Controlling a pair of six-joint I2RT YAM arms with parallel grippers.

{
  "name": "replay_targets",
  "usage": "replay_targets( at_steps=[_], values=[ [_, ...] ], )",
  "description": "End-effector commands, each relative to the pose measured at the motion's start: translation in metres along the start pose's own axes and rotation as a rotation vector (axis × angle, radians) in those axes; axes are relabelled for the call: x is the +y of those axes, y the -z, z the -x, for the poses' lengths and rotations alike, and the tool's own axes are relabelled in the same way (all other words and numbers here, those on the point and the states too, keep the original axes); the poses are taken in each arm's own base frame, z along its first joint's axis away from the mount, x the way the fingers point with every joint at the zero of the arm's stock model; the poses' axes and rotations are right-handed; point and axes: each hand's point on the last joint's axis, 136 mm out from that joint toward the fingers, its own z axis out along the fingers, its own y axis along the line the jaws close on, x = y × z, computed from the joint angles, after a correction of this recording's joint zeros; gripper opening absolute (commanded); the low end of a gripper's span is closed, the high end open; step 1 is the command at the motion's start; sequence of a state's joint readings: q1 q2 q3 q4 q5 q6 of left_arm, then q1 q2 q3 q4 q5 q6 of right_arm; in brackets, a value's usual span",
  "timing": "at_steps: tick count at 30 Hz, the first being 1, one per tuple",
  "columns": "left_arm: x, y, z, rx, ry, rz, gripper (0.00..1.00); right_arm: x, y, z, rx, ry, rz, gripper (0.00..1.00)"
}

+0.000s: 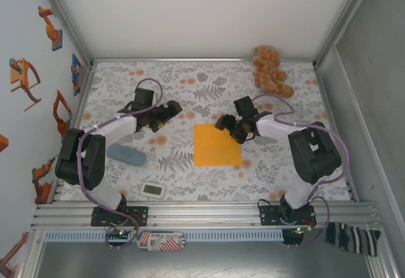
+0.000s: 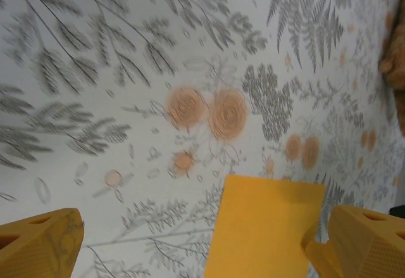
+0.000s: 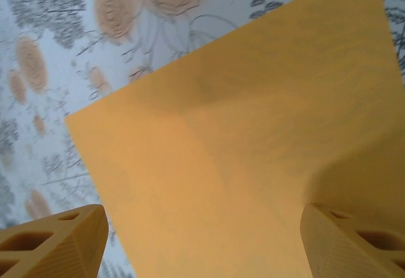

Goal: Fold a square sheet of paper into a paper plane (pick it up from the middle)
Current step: Move the square sheet of paper to the center of the table, then first fold in half a square sheet of paper at the center of the table.

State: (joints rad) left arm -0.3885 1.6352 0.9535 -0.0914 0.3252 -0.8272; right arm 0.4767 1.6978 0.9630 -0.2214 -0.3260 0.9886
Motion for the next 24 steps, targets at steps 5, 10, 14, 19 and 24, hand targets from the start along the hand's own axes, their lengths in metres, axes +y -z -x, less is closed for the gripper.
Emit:
replay_targets(
  at_steps=[5,10,14,19,24],
  values=[
    [-0.033,-0.01,-0.063,0.117,-0.025,0.049,1.0,0.006,0.027,0.003,0.045,0.216,-0.032,0.71],
    [-0.054,-0.028,-0.094,0.189,-0.082,0.04,0.99,-0.022,0.024,-0.001,0.074,0.236,-0.098,0.61],
    [-0.056,-0.045,-0.102,0.244,-0.086,0.057,0.96,-0.036,0.023,-0.004,0.097,0.271,-0.124,0.54],
    [-0.05,-0.057,-0.106,0.287,-0.09,0.087,0.95,-0.053,0.014,-0.012,0.166,0.308,-0.152,0.45],
    [-0.045,-0.062,-0.109,0.298,-0.094,0.102,0.95,-0.061,0.008,-0.014,0.185,0.315,-0.175,0.44]
  ],
)
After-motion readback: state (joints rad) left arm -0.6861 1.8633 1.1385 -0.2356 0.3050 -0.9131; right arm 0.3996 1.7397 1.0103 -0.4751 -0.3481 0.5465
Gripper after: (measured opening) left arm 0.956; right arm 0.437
